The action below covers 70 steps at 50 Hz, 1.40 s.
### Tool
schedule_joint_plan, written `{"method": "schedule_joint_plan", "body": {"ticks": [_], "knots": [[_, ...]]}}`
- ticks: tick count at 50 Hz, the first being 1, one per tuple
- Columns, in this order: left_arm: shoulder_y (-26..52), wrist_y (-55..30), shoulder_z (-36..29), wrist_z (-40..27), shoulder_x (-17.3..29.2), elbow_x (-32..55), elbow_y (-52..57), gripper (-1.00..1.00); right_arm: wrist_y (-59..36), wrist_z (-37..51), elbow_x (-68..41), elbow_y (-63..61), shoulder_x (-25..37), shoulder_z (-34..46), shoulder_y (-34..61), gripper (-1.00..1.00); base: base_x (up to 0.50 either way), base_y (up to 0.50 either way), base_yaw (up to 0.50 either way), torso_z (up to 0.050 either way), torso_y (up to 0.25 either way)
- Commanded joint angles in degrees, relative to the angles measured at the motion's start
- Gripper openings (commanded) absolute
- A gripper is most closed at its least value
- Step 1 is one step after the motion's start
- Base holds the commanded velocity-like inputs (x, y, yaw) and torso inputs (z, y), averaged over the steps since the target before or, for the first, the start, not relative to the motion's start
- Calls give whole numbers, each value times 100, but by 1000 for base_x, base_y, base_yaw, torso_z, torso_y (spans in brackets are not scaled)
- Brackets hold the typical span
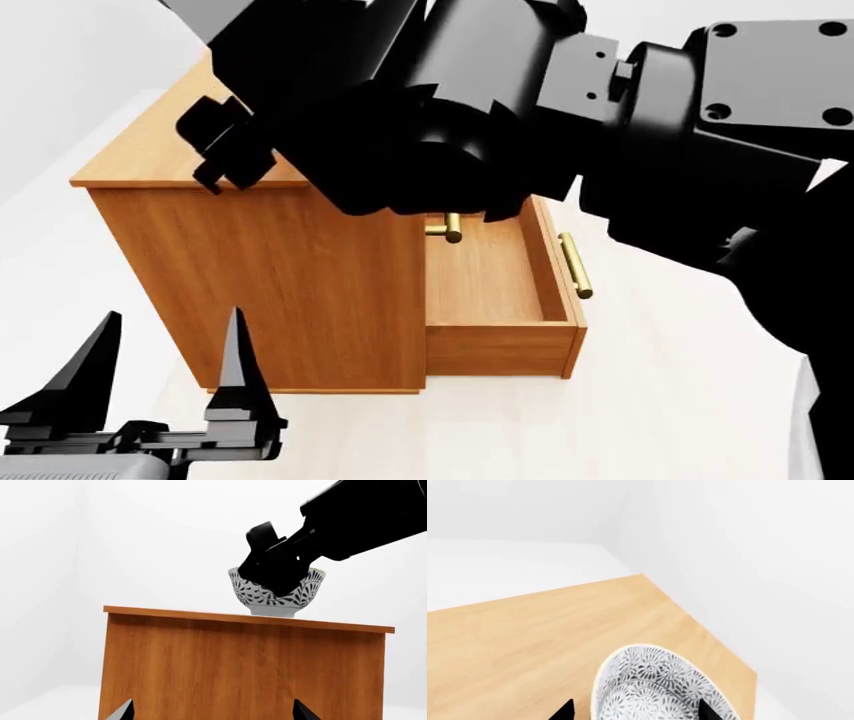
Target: Put the bowl on top of the cabinet.
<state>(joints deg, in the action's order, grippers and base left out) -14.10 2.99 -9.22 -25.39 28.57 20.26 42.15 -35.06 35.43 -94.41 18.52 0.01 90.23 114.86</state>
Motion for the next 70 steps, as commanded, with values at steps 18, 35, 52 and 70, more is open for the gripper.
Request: {"method": "schedule_joint_plan", "body": {"ticks": [18, 35, 52, 70], "knots": [[12, 10, -56, -19, 16, -17, -8, 100, 248, 80, -421, -64, 0, -18, 508, 100, 0, 0, 0, 0, 1], [67, -43, -168, -29, 5, -110, -19, 100, 708, 697, -516, -1067, 887, -365, 684, 100, 0, 0, 0, 0, 0], [90, -46, -260, -30, -9, -180, -60, 100, 1041, 1503, -639, -2775, 1850, -851, 638, 100, 0, 0, 0, 0, 0], [125, -70, -328, -44, -14, -223, -89, 100, 1494, 2115, -108, -3965, 3007, -896, -56, 100, 0, 0, 0, 0, 0]]}}
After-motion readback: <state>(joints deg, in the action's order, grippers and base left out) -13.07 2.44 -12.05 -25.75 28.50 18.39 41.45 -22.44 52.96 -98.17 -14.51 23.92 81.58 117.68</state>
